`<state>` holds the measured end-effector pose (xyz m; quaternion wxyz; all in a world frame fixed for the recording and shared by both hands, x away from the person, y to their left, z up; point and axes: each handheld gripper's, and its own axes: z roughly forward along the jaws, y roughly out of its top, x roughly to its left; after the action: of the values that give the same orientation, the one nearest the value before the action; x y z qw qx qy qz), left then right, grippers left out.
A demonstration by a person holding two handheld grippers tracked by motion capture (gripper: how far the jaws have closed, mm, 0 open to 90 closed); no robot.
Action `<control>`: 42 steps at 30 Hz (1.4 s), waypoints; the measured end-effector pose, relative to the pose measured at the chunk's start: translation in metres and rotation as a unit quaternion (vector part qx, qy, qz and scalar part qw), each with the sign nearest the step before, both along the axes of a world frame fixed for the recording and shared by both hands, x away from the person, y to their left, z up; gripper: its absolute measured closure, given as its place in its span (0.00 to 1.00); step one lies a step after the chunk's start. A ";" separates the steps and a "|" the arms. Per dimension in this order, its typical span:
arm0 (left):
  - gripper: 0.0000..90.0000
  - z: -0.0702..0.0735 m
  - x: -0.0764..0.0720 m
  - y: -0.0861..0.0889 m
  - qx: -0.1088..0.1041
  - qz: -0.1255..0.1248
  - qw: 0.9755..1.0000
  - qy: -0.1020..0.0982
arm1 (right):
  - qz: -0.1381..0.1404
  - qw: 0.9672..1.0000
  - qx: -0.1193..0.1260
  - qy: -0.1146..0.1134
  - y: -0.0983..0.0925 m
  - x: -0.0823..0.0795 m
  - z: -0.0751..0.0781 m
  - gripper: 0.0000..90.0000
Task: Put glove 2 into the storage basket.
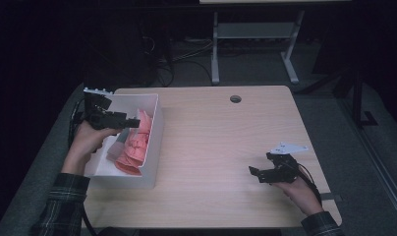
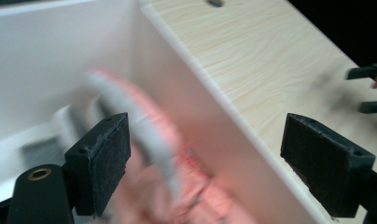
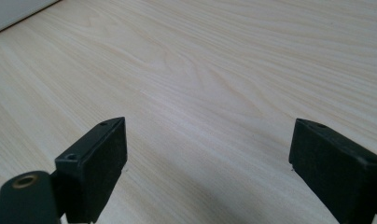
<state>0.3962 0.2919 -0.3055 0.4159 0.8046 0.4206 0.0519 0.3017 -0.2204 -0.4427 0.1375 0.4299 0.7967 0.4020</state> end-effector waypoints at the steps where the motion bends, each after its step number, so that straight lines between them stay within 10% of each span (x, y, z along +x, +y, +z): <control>1: 0.17 0.003 -0.002 -0.007 0.002 -0.009 1.000 -0.005 | 0.000 1.000 0.000 0.000 0.000 0.000 0.000 0.12; 17: 0.17 0.006 -0.036 -0.129 0.011 -0.114 0.992 -0.053 | 0.006 1.000 -0.006 -0.002 0.000 0.000 -0.001 0.12; 30: 0.17 -0.048 -0.058 -0.200 0.060 -0.172 0.982 -0.049 | 0.011 1.000 -0.018 -0.001 0.002 -0.001 -0.002 0.13; 35: 0.17 -0.073 -0.061 -0.213 0.084 -0.196 0.976 -0.045 | 0.013 1.000 -0.024 0.001 0.003 -0.001 -0.003 0.14; 42: 0.17 -0.105 -0.061 -0.218 0.098 -0.201 0.974 -0.035 | 0.015 0.999 -0.028 0.006 0.005 -0.001 -0.005 0.14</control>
<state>0.3357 0.0736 -0.4108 0.3517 0.9072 0.2280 0.0364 0.3004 -0.2151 -0.4477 0.1388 0.4163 0.8149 0.3787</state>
